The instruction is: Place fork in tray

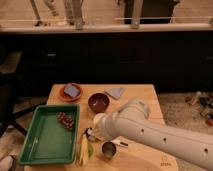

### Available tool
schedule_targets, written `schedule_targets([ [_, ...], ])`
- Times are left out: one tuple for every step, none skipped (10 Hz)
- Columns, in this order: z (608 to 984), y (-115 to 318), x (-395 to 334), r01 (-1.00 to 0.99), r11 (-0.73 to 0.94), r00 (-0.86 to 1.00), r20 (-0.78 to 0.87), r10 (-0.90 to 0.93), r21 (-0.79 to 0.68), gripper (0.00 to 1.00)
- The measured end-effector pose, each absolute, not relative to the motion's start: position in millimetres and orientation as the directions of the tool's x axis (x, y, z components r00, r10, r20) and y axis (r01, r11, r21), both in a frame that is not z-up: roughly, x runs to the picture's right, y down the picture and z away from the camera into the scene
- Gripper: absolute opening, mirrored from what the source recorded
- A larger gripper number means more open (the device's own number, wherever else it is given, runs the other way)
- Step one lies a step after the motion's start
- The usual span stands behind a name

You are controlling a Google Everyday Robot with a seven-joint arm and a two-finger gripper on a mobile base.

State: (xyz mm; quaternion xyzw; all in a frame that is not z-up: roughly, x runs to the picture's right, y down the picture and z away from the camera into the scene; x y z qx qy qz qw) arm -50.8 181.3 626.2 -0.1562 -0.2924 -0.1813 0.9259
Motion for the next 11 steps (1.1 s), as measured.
schedule_targets([
  [627, 179, -62, 0.466, 0.867, 0.739, 0.616, -0.274, -0.174, 0.00],
  [629, 177, -77, 0.514, 0.842, 0.708, 0.636, -0.309, -0.164, 0.00],
  [632, 176, -95, 0.563, 0.812, 0.674, 0.654, -0.343, -0.155, 0.00],
  [635, 175, -116, 0.616, 0.774, 0.636, 0.673, -0.378, -0.146, 0.00],
  [637, 176, -129, 0.648, 0.749, 0.610, 0.685, -0.399, -0.140, 0.00],
  [640, 178, -142, 0.678, 0.723, 0.585, 0.694, -0.419, -0.134, 0.00],
  [642, 181, -153, 0.703, 0.700, 0.563, 0.702, -0.436, -0.129, 0.00],
  [644, 184, -159, 0.709, 0.694, 0.556, 0.705, -0.441, -0.125, 0.00],
  [647, 190, -166, 0.706, 0.697, 0.559, 0.704, -0.438, -0.127, 0.00],
  [648, 197, -175, 0.702, 0.700, 0.561, 0.707, -0.430, -0.131, 0.00],
  [649, 199, -177, 0.699, 0.703, 0.564, 0.705, -0.429, -0.131, 0.00],
])
